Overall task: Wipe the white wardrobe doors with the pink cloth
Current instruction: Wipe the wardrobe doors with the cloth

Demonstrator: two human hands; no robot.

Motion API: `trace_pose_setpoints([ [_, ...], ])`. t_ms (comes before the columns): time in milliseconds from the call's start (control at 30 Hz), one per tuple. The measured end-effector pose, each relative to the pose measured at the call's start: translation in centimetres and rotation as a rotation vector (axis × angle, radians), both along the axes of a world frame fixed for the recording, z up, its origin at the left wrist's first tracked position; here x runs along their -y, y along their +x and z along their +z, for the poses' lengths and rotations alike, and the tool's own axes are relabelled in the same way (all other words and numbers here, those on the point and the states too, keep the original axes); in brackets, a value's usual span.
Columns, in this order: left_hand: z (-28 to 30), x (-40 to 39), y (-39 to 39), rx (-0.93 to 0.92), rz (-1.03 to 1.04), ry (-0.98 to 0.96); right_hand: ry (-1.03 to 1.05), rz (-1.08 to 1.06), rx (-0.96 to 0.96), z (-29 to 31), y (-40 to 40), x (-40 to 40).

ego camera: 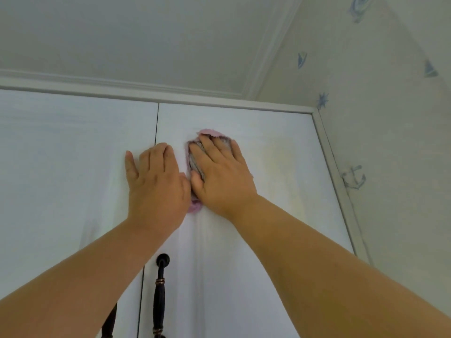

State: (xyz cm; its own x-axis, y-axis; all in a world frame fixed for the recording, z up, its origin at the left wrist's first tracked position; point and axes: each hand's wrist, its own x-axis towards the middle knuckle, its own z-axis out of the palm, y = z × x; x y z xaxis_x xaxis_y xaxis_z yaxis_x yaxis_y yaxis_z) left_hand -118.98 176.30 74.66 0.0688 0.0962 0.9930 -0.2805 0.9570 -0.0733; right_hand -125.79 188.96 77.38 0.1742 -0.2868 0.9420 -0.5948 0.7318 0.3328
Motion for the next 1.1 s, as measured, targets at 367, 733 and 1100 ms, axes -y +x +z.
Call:
trace_pose_setpoints([
  [367, 1.0, -1.2, -0.3, 0.080, 0.008, -0.092, -0.427, -0.041, 0.331, 0.3, -4.5, -11.1],
  [733, 1.3, -0.5, -1.1, 0.066, 0.015, -0.111, -0.071, 0.178, 0.074, 2.3, -2.4, -5.5],
  [1100, 1.1, -0.7, -1.0, 0.079, 0.036, -0.114, -0.372, 0.043, 0.216, -6.8, -5.8, -10.7],
])
